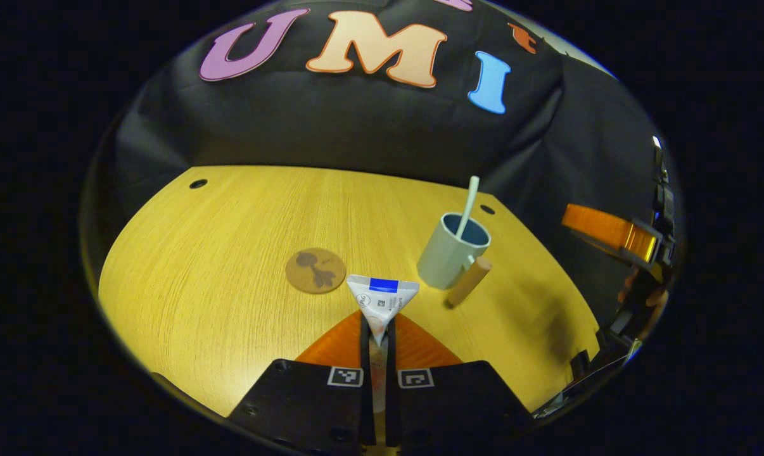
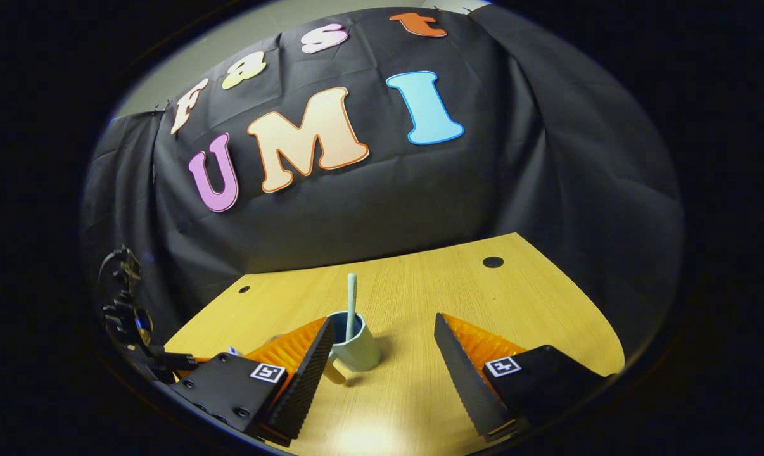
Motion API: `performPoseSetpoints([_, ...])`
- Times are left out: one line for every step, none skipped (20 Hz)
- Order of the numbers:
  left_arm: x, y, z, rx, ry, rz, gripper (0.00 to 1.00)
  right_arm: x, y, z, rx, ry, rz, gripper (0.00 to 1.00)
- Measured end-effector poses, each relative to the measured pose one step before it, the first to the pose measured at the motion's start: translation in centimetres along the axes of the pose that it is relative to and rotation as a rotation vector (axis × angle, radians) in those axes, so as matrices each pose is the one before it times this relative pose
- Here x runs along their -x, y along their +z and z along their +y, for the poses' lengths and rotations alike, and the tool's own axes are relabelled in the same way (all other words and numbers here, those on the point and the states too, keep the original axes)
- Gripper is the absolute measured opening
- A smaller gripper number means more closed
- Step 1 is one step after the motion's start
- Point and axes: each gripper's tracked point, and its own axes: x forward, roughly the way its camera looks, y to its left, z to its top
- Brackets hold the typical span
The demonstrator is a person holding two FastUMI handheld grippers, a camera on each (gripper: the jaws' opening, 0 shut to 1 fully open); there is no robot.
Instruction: Put the toothbrush and toothpaste on the desktop into the cup, then pick up the cup and place it on the coaster on the desktop.
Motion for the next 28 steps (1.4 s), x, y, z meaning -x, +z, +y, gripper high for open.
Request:
performPoseSetpoints([-0.009, 0.927, -0.581, -0.00203, -0.01127, -0.02694, 0.04, 0.171, -0.080, -0.013, 0.00168, 0.00442, 0.00406, 0.95])
performPoseSetpoints([-0.098, 0.916, -0.747, 0.00350, -0.01786, -0.02193, 0.04, 0.128, -0.055, 0.013, 0.00022, 0.00452, 0.00196, 0.98])
performPoseSetpoints([-0.171, 0.864, -0.672, 0.00272, -0.01927, -0.02050, 0.04, 0.168, -0.025, 0.072, 0.00129, 0.00438, 0.00134, 0.98])
performPoseSetpoints([-0.196, 0.832, -0.637, -0.00079, -0.01446, -0.01594, 0.04, 0.168, 0.036, -0.026, 0.00290, 0.00403, 0.00077, 0.98])
performPoseSetpoints([-0.398, 0.876, -0.471, -0.00532, -0.01032, -0.01775, 0.04, 0.173, 0.001, -0.005, 0.00290, 0.00259, 0.00105, 0.99])
performPoseSetpoints([-0.402, 0.848, -0.371, -0.00540, -0.00659, -0.01537, 0.04, 0.207, -0.039, -0.038, 0.00475, 0.00248, 0.00101, 0.99])
performPoseSetpoints([-0.409, 0.824, -0.392, -0.00584, -0.00838, -0.01383, 0.04, 0.209, -0.057, -0.183, 0.00471, -0.00036, 0.00085, 0.98])
performPoseSetpoints([-0.462, 0.882, -0.406, 0.00053, -0.00805, -0.01656, 0.04, 0.428, 0.018, -0.161, 0.00402, -0.00100, 0.00014, 0.98])
performPoseSetpoints([-0.409, 0.679, -0.405, 0.00065, -0.00850, -0.01048, 0.04, 0.361, -0.091, -0.272, 0.00340, -0.00232, -0.00008, 0.98])
performPoseSetpoints([-0.428, 0.808, -0.431, -0.00078, -0.00832, -0.01276, 0.03, 0.289, -0.197, -0.303, 0.00035, -0.00205, 0.00249, 0.98])
performPoseSetpoints([-0.559, 0.813, -0.338, -0.00302, -0.00806, -0.01735, 0.03, 0.324, -0.365, -0.496, -0.00040, -0.00793, 0.00795, 0.94])
performPoseSetpoints([-0.557, 0.778, -0.323, -0.00482, -0.00672, -0.01352, 0.03, 0.298, -0.424, -0.274, -0.00296, -0.00540, 0.00730, 0.98])
performPoseSetpoints([-0.567, 0.719, -0.465, -0.00498, -0.00715, -0.01593, 0.03, 0.393, -0.381, -0.377, -0.00526, -0.00678, 0.00884, 0.98])
performPoseSetpoints([-0.492, 0.656, -0.488, -0.00583, -0.00973, -0.01079, 0.03, 0.353, -0.395, -0.333, -0.00355, -0.00577, 0.00715, 0.98])
performPoseSetpoints([-0.631, 0.555, -0.495, -0.00745, -0.00938, -0.01232, 0.03, 0.427, -0.243, -0.377, -0.00070, -0.00669, 0.00404, 0.98])
performPoseSetpoints([-0.532, 0.722, -0.524, -0.00817, -0.01177, -0.01543, 0.03, 0.442, -0.240, -0.379, -0.00019, -0.00722, 0.00325, 0.98])
performPoseSetpoints([-0.771, 0.533, -0.412, -0.00701, -0.00931, -0.01115, 0.06, 0.256, -0.181, -0.322, -0.00176, -0.00714, 0.00356, 0.98])
performPoseSetpoints([-0.673, 0.223, -0.382, -0.00788, -0.00873, -0.00459, 0.03, 0.092, -0.251, -0.384, -0.00225, -0.00572, 0.00497, 0.98])
performPoseSetpoints([-0.659, 0.133, -0.410, -0.00669, -0.00757, -0.00207, 0.03, 0.213, -0.233, -0.413, -0.00349, -0.00771, 0.00537, 0.98])
performPoseSetpoints([-0.636, 0.011, -0.229, -0.00610, -0.00515, 0.00096, 0.03, 0.193, -0.249, -0.381, -0.00316, -0.00765, 0.00553, 0.98])
performPoseSetpoints([-0.664, 0.138, -0.241, -0.00359, -0.00586, -0.00355, 0.03, 0.104, -0.272, -0.313, -0.00350, -0.00645, 0.00734, 0.98])
performPoseSetpoints([-0.594, 0.122, -0.362, -0.00359, -0.00632, -0.00216, 0.03, 0.079, -0.236, -0.325, -0.00139, -0.00563, 0.00594, 0.98])
performPoseSetpoints([-0.476, 0.096, -0.200, -0.00384, -0.00445, -0.00295, 0.05, 0.074, -0.191, -0.319, 0.00153, -0.00462, 0.00684, 0.98])
performPoseSetpoints([-0.457, 0.062, -0.132, -0.00239, -0.00133, -0.00797, 0.03, 0.046, -0.025, -0.173, 0.00332, -0.00169, 0.00402, 0.98])
performPoseSetpoints([-0.392, 0.024, -0.091, -0.00083, 0.00005, -0.00324, 0.03, -0.041, -0.043, -0.204, 0.00440, -0.00209, 0.00359, 0.98])
performPoseSetpoints([-0.383, -0.089, -0.017, 0.00576, -0.00049, -0.00252, 0.03, -0.025, -0.046, -0.251, 0.00266, -0.00088, 0.00255, 0.98])
performPoseSetpoints([-0.362, -0.237, 0.002, 0.01084, 0.00310, 0.00532, 0.03, -0.095, 0.152, -0.092, -0.00042, -0.00027, 0.00205, 0.98])
performPoseSetpoints([-0.255, -0.423, 0.184, 0.00969, 0.00906, 0.00585, 0.03, -0.080, 0.078, -0.090, -0.00191, 0.00068, -0.00080, 0.98])
